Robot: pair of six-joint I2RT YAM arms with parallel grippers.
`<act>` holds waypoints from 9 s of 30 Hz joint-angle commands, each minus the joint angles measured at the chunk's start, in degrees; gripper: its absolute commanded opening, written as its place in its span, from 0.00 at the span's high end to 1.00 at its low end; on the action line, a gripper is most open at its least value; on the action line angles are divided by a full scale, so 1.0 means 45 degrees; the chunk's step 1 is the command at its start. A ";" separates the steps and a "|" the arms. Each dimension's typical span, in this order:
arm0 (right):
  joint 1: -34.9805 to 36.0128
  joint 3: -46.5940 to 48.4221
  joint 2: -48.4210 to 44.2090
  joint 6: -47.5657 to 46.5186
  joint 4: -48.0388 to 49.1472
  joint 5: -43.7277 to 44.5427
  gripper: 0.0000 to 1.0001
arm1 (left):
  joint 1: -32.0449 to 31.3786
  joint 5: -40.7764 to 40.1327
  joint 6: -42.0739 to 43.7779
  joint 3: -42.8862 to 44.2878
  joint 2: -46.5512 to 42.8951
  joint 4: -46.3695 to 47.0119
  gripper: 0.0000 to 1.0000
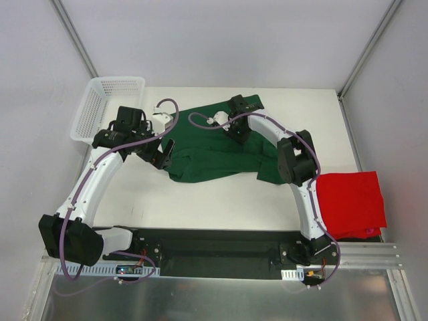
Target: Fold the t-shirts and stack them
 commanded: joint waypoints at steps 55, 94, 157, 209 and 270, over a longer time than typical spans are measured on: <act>0.0012 -0.1990 -0.8547 -0.0294 0.0905 0.4164 0.99 | 0.0146 0.2834 -0.0423 0.4233 0.8117 0.0756 0.01; 0.1379 -0.5404 -1.3567 -0.2027 -0.9071 -0.3310 0.70 | 0.0146 0.1369 0.0476 0.4487 0.8216 0.0932 0.01; 0.4817 -0.0468 -0.1788 0.2655 0.1433 -0.0388 0.99 | 0.4247 0.0685 0.0515 -0.1275 -0.1706 0.0502 0.01; -0.1453 -0.3668 -0.5461 0.1540 -0.1341 0.2625 0.10 | 0.0575 -0.0076 -0.0657 0.4600 0.5416 0.0346 0.01; 0.2552 -0.3749 -0.8409 0.1328 -0.6068 -0.0566 0.99 | -0.0499 -0.0213 -0.0696 0.7339 0.7200 -0.0377 0.01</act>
